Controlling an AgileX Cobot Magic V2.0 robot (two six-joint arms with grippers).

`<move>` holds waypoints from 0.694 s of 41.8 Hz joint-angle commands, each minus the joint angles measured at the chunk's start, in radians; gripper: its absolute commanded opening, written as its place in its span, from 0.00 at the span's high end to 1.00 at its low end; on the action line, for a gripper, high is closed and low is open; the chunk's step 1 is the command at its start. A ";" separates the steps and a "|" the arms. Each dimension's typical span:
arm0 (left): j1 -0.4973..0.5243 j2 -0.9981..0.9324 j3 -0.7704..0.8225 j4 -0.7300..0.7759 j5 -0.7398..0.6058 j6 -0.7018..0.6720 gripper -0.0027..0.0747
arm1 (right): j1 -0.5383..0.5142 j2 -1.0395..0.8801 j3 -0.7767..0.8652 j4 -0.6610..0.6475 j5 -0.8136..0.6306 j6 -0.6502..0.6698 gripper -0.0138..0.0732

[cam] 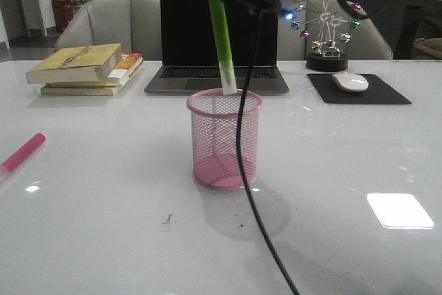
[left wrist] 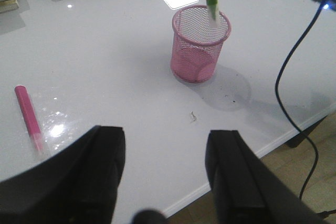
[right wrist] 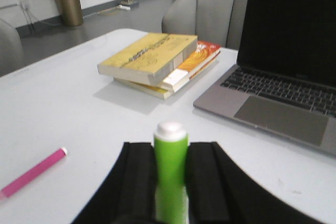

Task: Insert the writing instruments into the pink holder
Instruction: 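Carry the green marker over the pink holder with the right gripper, then lower the green marker into the holder and open the right gripper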

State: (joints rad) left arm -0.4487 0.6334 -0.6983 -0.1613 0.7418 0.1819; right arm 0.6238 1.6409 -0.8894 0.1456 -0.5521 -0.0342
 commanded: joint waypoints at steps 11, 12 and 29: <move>-0.006 0.008 -0.028 -0.019 -0.070 -0.002 0.45 | 0.002 0.077 -0.021 -0.018 -0.088 -0.011 0.39; -0.006 0.008 -0.028 -0.019 -0.070 -0.002 0.45 | 0.002 0.069 -0.021 -0.018 -0.090 -0.011 0.39; -0.006 0.008 -0.028 -0.018 -0.071 -0.002 0.45 | 0.002 -0.385 -0.021 -0.105 0.528 -0.012 0.39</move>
State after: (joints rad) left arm -0.4487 0.6334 -0.6983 -0.1613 0.7418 0.1819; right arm 0.6255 1.3847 -0.8874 0.0892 -0.1336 -0.0342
